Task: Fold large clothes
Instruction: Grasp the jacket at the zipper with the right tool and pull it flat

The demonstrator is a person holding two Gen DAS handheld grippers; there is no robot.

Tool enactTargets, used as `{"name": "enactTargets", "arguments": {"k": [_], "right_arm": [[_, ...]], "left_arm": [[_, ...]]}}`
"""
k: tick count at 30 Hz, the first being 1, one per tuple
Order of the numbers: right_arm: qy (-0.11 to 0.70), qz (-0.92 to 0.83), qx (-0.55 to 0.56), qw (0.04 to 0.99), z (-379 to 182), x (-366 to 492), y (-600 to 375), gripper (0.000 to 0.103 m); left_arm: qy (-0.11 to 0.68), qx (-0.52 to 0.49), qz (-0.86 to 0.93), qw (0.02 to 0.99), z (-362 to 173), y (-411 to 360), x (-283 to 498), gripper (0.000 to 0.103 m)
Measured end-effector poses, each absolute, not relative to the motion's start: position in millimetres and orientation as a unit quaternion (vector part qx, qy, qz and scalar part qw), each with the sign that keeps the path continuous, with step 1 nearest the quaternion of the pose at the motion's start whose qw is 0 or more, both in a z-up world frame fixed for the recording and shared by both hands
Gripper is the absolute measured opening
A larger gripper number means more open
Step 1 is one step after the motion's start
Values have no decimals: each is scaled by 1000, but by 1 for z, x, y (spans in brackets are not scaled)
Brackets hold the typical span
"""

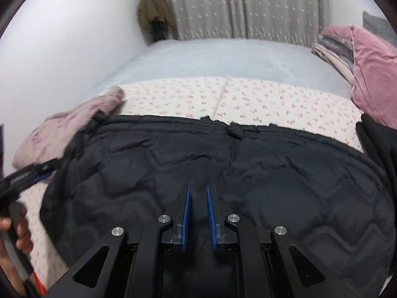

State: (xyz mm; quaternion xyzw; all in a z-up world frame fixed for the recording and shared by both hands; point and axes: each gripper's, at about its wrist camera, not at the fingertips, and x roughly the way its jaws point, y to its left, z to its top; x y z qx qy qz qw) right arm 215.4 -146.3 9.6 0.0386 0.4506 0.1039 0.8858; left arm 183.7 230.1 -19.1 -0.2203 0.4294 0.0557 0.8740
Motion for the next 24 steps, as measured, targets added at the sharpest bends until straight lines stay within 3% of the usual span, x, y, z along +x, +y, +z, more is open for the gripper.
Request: {"name": "enactTargets", "arguments": {"k": [3,9,14,18,24], "right_arm": [[489,79,64,866,-24,244,-148,12],[493,65,72,865,-60,257,-144,10],[509,64,75,855,-44,264,-143,11],[473,70,98,873,-20,280,-149,13],[502,59,182,843,-63,320,-168,11]], "left_arm": [[440,-252,44,861,-29,240,185,69],[454,-274,32,847,-38,235,188,69],[455,-298,40,838,-40,237,191,69],[452,-308,41,836,-39,242,191,69],[463,-294,41,835,-44,242,196,69]]}}
